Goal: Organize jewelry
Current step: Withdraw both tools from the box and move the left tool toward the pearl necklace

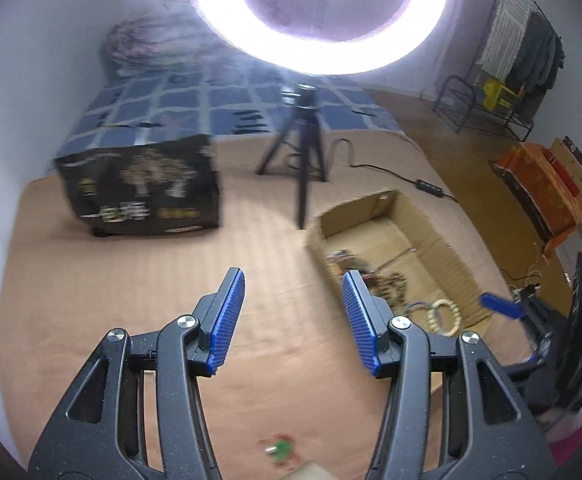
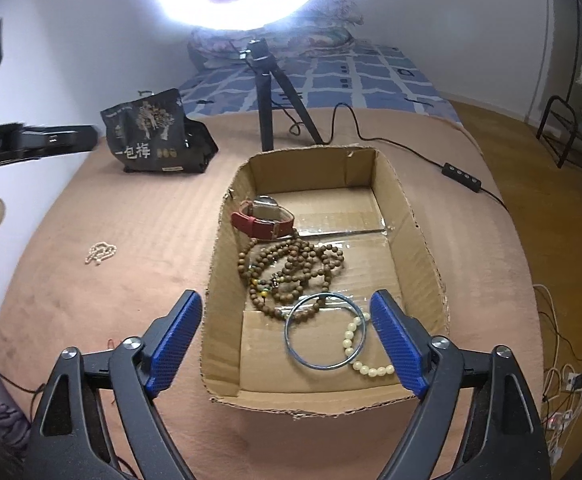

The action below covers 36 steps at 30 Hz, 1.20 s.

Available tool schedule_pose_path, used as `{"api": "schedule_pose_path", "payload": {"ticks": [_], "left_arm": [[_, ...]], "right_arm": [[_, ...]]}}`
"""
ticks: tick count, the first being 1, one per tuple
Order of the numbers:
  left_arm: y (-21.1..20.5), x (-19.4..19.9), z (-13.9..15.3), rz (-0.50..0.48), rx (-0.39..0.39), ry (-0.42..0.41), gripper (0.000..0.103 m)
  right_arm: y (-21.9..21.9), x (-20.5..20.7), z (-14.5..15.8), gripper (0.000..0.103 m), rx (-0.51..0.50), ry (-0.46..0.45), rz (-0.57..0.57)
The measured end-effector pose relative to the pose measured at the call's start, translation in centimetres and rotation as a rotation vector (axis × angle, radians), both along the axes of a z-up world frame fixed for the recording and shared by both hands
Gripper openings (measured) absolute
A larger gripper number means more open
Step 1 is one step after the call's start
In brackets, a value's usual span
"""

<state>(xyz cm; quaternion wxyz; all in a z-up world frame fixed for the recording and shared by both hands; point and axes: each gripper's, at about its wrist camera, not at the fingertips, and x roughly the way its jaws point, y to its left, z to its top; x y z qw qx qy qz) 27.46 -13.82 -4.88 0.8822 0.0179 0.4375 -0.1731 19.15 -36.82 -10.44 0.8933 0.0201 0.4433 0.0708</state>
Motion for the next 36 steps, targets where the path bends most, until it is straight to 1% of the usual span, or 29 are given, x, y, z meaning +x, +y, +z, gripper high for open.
{"api": "schedule_pose_path", "payload": {"ticks": [2,5,8,12,15,22,25,27,29,33,36], "left_arm": [[2.1,-0.3,0.3,0.023,0.008,-0.013,0.052],[5.8,-0.7,0.3,0.065,0.018,-0.014,0.052],[9.1,-1.0,-0.5,0.109,0.022,-0.001,0.052],[13.2,-1.2,-2.3,0.178,-0.01,0.04,0.052],[15.5,-1.4,-3.7,0.221,-0.021,0.063,0.052],[17.5,-1.1,-6.9,0.253,-0.042,0.111,0.052],[18.0,-0.8,-8.3,0.252,-0.047,0.147,0.052],[18.3,-0.8,-8.9,0.252,-0.046,0.156,0.052],[18.8,-0.7,-9.4,0.255,-0.052,0.167,0.052],[19.9,-0.6,-10.4,0.267,-0.072,0.195,0.052],[20.3,-0.5,-11.3,0.265,-0.075,0.212,0.052]], "right_arm": [[0.4,-0.1,0.3,0.1,-0.006,-0.009,0.005],[0.8,-0.2,0.7,0.1,-0.02,-0.024,0.008],[1.4,-0.2,1.0,0.1,-0.034,-0.033,0.016],[2.4,-0.4,1.3,0.1,-0.051,-0.047,0.032],[3.3,-0.5,1.4,0.1,-0.068,-0.041,0.031],[5.4,-0.7,0.7,0.1,-0.105,-0.005,0.045],[6.3,-1.1,0.4,0.1,-0.125,-0.003,0.069],[6.8,-1.3,0.3,0.1,-0.132,-0.006,0.087],[7.2,-1.4,0.1,0.099,-0.123,0.0,0.109],[8.1,-1.5,-0.7,0.091,-0.089,0.025,0.147],[9.3,-1.6,-1.6,0.09,-0.074,0.048,0.194]]}}
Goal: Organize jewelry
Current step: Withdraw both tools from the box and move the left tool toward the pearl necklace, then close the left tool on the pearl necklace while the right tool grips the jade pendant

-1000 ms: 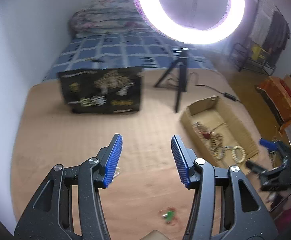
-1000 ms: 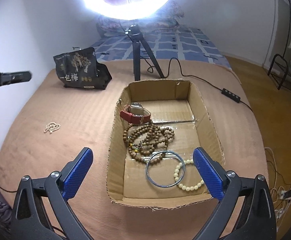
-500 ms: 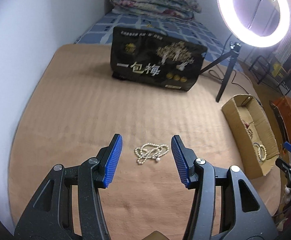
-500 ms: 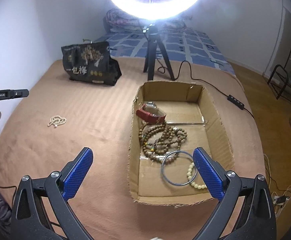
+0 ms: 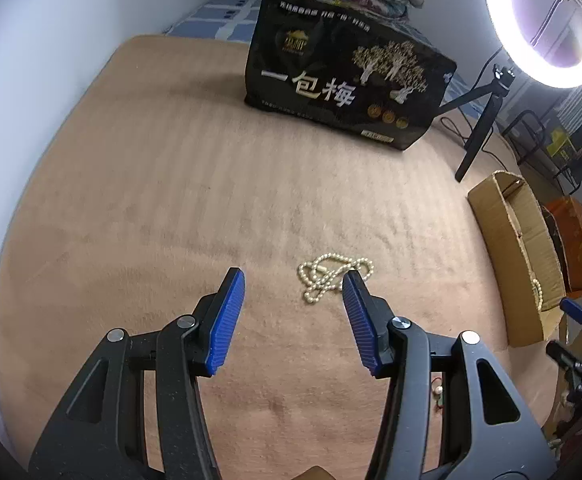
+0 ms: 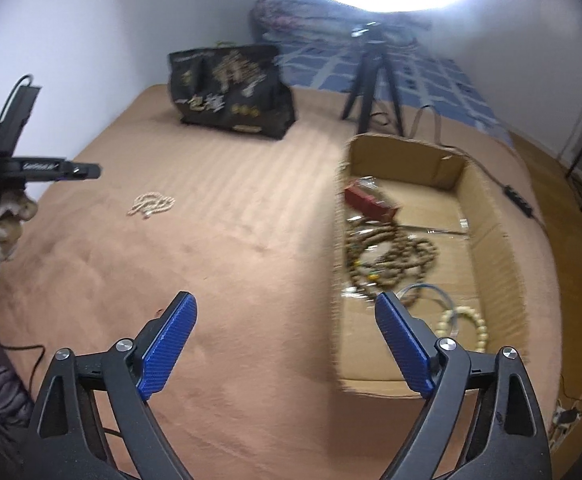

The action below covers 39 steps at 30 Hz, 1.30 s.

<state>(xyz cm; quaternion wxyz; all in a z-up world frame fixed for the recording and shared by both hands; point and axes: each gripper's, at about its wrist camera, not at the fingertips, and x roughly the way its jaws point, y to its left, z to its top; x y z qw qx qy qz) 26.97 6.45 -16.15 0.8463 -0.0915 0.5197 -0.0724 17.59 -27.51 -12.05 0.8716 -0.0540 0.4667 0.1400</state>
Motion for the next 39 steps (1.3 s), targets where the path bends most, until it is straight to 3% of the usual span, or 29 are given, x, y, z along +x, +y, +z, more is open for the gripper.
{"api": "schedule_pose_path", "payload": {"ticks": [4,6,10,12,19,23,26,35,39], "left_arm": [[0.2,0.0,-0.7,-0.011,-0.009,0.01,0.052],[0.2,0.1,-1.0,-0.016,-0.011,0.017,0.052],[0.0,0.0,-1.8,-0.028,-0.01,0.033,0.052],[-0.2,0.0,-2.0,-0.037,-0.011,0.039,0.046],[-0.8,0.3,-3.0,-0.064,-0.02,0.065,0.04],[-0.9,0.7,-3.7,-0.066,-0.031,0.076,0.039],[-0.6,1.3,-4.1,-0.056,-0.049,0.087,0.034],[0.0,3.5,-5.4,-0.014,-0.147,0.135,0.034],[-0.5,4.1,-6.0,-0.022,-0.149,0.153,0.034]], "right_arm": [[2.3,-0.2,-1.5,0.088,-0.014,0.04,0.067],[3.5,-0.5,-2.5,0.075,-0.019,0.072,0.106],[5.7,-1.0,-4.6,0.071,-0.034,0.138,0.175],[6.5,-1.3,-5.4,0.069,-0.042,0.154,0.206],[8.6,-2.0,-6.7,0.064,-0.064,0.165,0.308],[9.3,-2.0,-7.2,0.05,-0.06,0.174,0.353],[9.7,-2.0,-7.5,0.049,-0.071,0.173,0.367],[9.8,-1.8,-8.3,0.048,-0.074,0.19,0.375],[9.7,-1.7,-8.4,0.047,-0.073,0.193,0.368]]}}
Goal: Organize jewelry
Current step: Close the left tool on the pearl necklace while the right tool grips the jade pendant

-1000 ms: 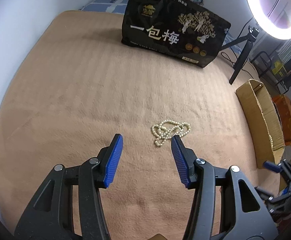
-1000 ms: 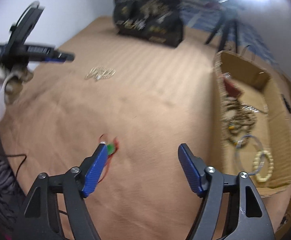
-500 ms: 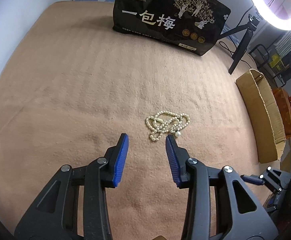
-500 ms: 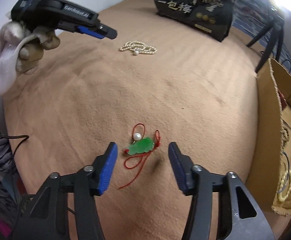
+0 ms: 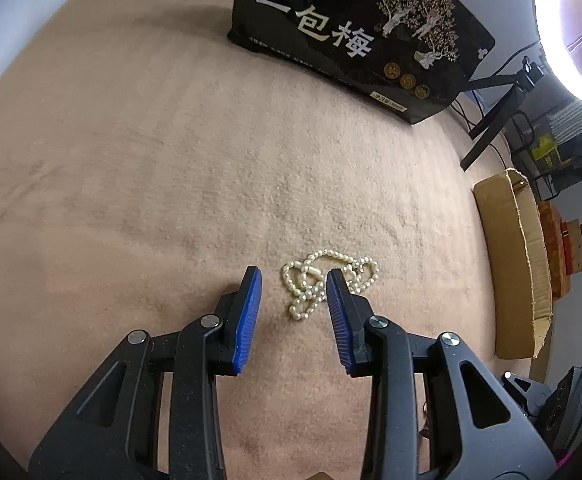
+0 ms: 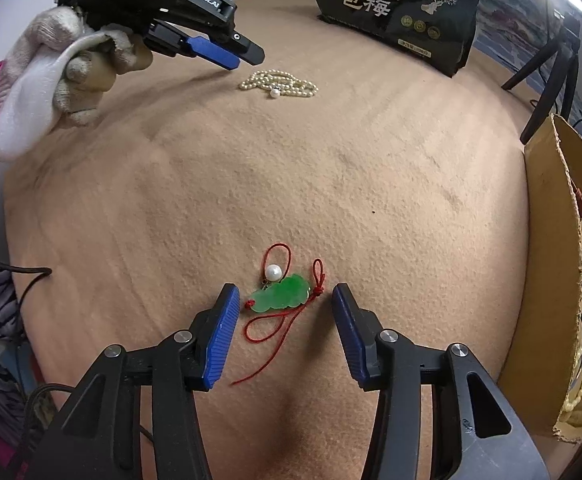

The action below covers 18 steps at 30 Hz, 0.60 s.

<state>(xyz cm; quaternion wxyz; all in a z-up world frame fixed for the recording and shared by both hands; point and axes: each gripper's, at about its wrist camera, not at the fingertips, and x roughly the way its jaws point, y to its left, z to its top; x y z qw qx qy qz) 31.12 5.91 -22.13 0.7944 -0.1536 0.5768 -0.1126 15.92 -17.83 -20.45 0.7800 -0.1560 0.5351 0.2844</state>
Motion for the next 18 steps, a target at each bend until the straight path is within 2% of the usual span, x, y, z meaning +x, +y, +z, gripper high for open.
{"api": "schedule_pose_path", "payload": {"ticks": [7,9,10,11,13,18], "left_arm": [[-2.5,1.1,-1.4,-0.041,0.094,0.008,0.034],[-3.1,1.4,-1.6,-0.043,0.121,-0.004,0.022],[-3.3,1.5,-1.6,-0.041,0.135,-0.014,0.02],[-3.5,1.5,-1.7,-0.042,0.137,-0.02,0.011],[-3.7,1.6,-1.7,-0.038,0.137,-0.023,0.008],[-4.1,1.5,-1.5,-0.033,0.159,-0.042,0.006]], "right_arm": [[0.1,-0.1,-0.1,0.046,-0.003,0.0,-0.001],[0.2,0.0,-0.2,0.046,-0.006,0.0,0.0],[0.2,0.0,-0.3,0.046,-0.008,-0.001,0.001],[0.3,0.1,-0.3,0.046,-0.01,-0.001,0.002],[0.3,0.0,-0.4,0.046,-0.013,0.0,0.001],[0.2,0.2,-0.4,0.027,-0.006,0.003,-0.003]]}}
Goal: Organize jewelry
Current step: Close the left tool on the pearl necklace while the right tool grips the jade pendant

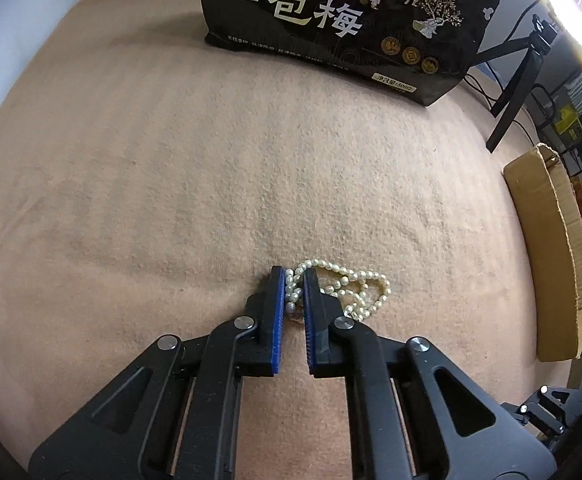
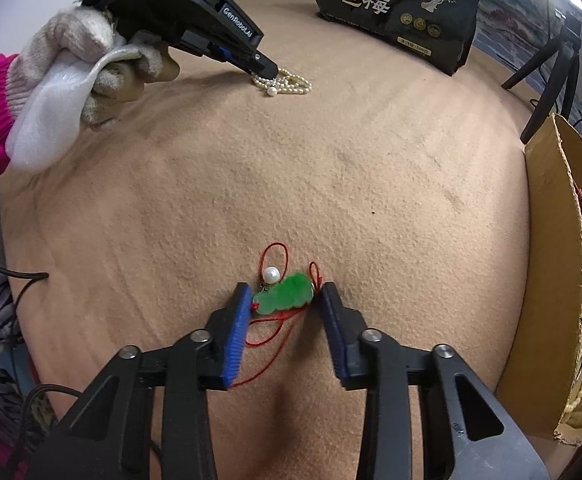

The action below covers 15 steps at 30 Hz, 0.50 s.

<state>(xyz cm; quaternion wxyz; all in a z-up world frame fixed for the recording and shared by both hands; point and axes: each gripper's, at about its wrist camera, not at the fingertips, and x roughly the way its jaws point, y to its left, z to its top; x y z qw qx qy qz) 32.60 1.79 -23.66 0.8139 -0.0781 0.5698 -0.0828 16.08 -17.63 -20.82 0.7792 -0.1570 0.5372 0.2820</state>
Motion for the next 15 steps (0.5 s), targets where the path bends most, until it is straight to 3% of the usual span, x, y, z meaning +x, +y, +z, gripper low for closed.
{"api": "schedule_pose_path", "payload": {"ticks": [5,15], "left_arm": [[0.2,-0.3,0.4,0.014,0.006,-0.01,0.005],[2.0,-1.0,1.7,0.041,-0.002,-0.039,0.005]], "right_arm": [[-0.6,0.3,-0.1,0.012,0.013,0.009,-0.007],[-1.5,0.1,0.8,0.006,0.052,0.019,0.004]]}}
